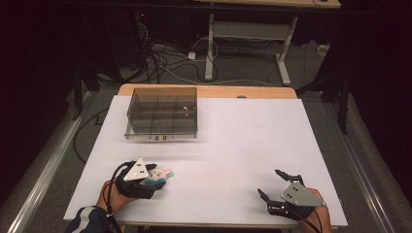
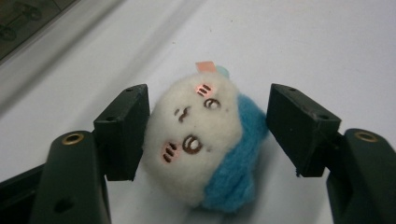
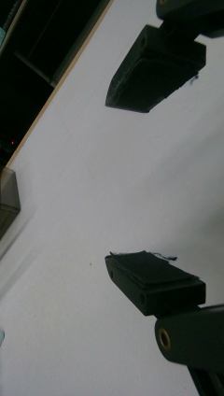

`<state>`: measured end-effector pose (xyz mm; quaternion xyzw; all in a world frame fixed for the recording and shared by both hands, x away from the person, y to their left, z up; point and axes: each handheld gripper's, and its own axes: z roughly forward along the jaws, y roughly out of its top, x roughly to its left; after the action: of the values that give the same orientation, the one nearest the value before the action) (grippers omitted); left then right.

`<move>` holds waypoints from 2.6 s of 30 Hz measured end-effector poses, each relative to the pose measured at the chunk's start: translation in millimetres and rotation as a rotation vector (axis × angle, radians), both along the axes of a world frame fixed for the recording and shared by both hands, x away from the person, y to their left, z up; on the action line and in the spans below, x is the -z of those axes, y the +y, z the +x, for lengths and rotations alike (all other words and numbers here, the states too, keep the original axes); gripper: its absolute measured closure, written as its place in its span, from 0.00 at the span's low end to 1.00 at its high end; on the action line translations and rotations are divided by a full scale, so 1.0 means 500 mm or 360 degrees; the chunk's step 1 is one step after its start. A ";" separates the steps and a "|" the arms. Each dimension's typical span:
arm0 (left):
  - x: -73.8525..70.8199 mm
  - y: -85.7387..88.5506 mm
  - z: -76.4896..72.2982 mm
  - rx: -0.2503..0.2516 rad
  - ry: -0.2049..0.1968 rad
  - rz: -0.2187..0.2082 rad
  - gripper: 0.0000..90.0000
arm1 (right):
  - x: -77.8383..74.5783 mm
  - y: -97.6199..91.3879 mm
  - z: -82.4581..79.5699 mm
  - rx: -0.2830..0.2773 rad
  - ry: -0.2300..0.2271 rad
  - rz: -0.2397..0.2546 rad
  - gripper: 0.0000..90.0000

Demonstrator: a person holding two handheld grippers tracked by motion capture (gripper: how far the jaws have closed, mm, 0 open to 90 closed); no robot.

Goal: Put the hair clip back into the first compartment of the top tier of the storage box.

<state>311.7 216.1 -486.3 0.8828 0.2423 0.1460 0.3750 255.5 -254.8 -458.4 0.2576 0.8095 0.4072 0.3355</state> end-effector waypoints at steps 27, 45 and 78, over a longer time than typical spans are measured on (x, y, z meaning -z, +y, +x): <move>-0.020 0.028 -0.014 -0.0090 -0.0124 0.0018 0.46 | -0.002 0.001 0.002 -0.0013 -0.0010 0.0001 0.23; -0.055 0.056 -0.024 -0.0158 -0.0237 -0.0080 0.48 | -0.002 0.000 0.002 -0.0007 -0.0009 0.0002 0.23; -0.157 0.128 0.032 -0.0296 -0.0303 -0.0243 0.48 | 0.007 0.007 0.007 -0.0011 0.0039 0.0017 0.23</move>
<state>327.8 279.9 -407.9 0.8076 0.2969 0.2443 0.4471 258.8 -251.1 -461.7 0.2617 0.8122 0.4095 0.3228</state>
